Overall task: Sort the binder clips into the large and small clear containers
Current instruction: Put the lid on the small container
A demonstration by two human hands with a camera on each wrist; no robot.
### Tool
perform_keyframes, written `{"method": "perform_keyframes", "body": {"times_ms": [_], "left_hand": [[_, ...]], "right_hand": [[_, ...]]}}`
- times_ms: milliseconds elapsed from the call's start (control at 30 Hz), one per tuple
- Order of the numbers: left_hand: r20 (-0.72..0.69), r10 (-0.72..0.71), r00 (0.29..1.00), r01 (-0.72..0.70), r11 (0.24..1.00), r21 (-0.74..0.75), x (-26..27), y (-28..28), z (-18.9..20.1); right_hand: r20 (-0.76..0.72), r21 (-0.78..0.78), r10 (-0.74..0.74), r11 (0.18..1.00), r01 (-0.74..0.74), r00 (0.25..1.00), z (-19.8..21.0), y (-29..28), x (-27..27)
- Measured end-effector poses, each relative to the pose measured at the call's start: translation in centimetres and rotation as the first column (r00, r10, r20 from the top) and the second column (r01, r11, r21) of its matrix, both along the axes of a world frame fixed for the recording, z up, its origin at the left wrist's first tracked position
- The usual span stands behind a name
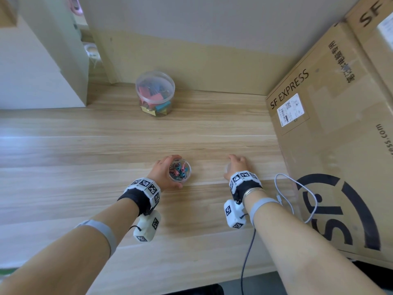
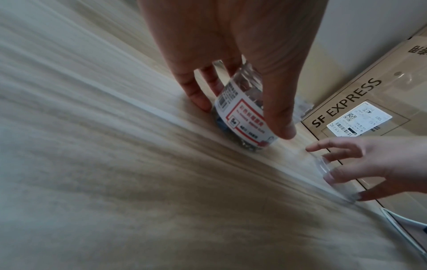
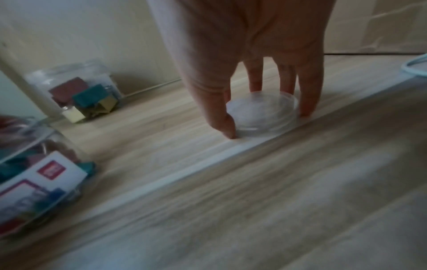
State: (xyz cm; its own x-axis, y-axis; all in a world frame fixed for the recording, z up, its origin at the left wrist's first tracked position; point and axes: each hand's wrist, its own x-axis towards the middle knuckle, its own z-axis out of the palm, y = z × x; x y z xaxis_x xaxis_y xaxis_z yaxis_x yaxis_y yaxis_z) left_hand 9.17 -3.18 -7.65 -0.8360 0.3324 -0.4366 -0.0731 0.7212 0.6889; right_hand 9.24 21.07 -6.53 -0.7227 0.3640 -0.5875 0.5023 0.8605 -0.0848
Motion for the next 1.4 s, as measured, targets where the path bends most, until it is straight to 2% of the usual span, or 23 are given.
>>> {"method": "perform_keyframes", "body": {"times_ms": [133,200,267,367,467,633,733,867,967,1133,1300,1366,1400], "left_hand": [[0.008,0.034,0.999,-0.034,0.999,0.017,-0.2,0.3,-0.2],[0.022,0.059,0.998,-0.059,0.998,0.008,-0.2,0.4,-0.3],[0.024,0.060,0.998,-0.059,0.998,-0.017,-0.3,0.4,-0.4],[0.030,0.033,0.999,-0.032,0.999,-0.039,-0.6,0.6,-0.2],[0.043,0.022,0.999,-0.020,0.999,-0.051,-0.8,0.5,-0.3],[0.034,0.013,0.999,-0.011,0.999,-0.051,-0.9,0.5,-0.5],[0.041,0.032,0.999,-0.030,0.999,-0.037,-1.0,0.3,-0.7],[0.036,0.039,0.999,-0.038,0.999,-0.017,-1.2,0.1,-0.9],[0.039,0.036,0.999,-0.036,0.999,-0.012,-1.3,0.1,-1.1],[0.016,0.064,0.998,-0.064,0.998,-0.011,-1.1,0.1,-1.6],[0.029,0.065,0.997,-0.064,0.997,-0.043,-1.1,0.2,-1.7],[0.028,0.059,0.998,-0.058,0.997,-0.050,-1.1,0.1,-1.7],[0.026,0.063,0.998,-0.062,0.997,-0.043,-1.1,0.1,-1.8]], "right_hand": [[-0.176,-0.221,0.091,0.967,-0.130,0.980,1.7,-3.1,-0.2],[-0.266,-0.348,0.139,0.909,-0.230,0.954,3.0,-5.3,-0.3],[-0.315,-0.393,0.252,0.843,-0.368,0.915,3.8,-7.2,-0.3],[-0.362,-0.327,0.455,0.756,-0.567,0.814,3.6,-8.8,-0.7],[-0.307,-0.253,0.572,0.721,-0.645,0.760,3.2,-9.5,-1.1],[-0.236,-0.180,0.676,0.675,-0.715,0.698,3.1,-10.2,-1.5],[-0.183,-0.137,0.698,0.679,-0.721,0.692,3.4,-10.6,-1.8],[-0.113,0.028,0.742,0.667,-0.745,0.660,3.8,-11.7,-2.0],[-0.100,0.090,0.754,0.657,-0.749,0.649,4.0,-12.5,-2.0],[-0.090,0.032,0.775,0.630,-0.776,0.625,4.2,-12.1,-2.1],[-0.067,-0.071,0.899,0.428,-0.901,0.432,4.6,-11.7,-2.7],[-0.070,-0.080,0.909,0.406,-0.910,0.411,4.6,-11.6,-2.8],[-0.077,-0.068,0.900,0.425,-0.903,0.429,4.5,-11.5,-2.8]]}}
